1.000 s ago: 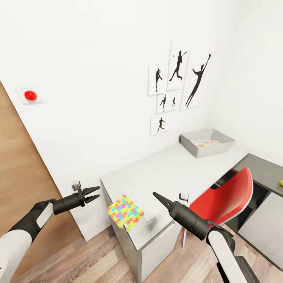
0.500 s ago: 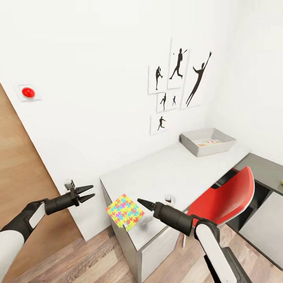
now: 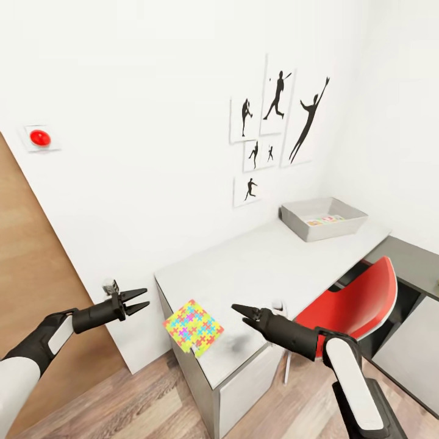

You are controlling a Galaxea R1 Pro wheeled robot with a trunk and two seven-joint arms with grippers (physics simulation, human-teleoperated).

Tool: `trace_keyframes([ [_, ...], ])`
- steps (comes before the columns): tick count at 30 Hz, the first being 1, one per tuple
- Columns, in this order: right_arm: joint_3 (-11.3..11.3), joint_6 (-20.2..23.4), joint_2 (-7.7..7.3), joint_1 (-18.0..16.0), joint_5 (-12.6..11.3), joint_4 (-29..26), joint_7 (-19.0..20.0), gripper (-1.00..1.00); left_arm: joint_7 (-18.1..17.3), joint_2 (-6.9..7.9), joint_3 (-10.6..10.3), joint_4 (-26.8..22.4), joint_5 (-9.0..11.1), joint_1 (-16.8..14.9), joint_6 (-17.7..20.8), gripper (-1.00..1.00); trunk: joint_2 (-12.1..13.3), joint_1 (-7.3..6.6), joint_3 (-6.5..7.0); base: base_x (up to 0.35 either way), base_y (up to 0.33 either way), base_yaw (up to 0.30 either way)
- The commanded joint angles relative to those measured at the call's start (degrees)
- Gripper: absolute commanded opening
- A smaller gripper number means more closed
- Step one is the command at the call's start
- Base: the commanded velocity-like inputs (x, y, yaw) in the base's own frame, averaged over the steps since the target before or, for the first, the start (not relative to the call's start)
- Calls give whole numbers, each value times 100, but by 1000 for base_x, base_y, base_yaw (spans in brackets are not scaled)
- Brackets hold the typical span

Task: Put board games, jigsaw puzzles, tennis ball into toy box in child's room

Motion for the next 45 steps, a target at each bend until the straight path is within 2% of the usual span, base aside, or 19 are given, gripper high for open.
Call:
trace_keyframes([
  [1,-53,23,1,2,40,-1,164,100,11,4,-25,1,35,-5,57,100,-48,24,-26,0,0,0],
  [6,-182,23,-4,21,-10,0,612,100,115,-7,-25,1,41,-5,57,100,-248,133,-116,0,0,0],
  [10,-201,23,-5,22,-24,0,739,100,134,-9,-16,1,36,-5,60,100,-409,221,-188,0,0,0],
  [23,-198,23,0,17,-28,0,776,100,96,28,9,1,64,-5,117,100,-930,507,-421,0,0,0],
  [30,-186,23,2,17,-28,0,776,100,93,27,4,1,38,-5,341,100,-1211,660,-547,0,0,0],
  [43,-18,23,8,1,-29,0,772,100,161,34,-45,1,27,-5,525,100,-1732,946,-780,0,0,0],
  [45,83,23,8,-13,-27,0,770,100,226,28,-48,1,26,-5,528,100,-1812,990,-816,0,0,0],
])
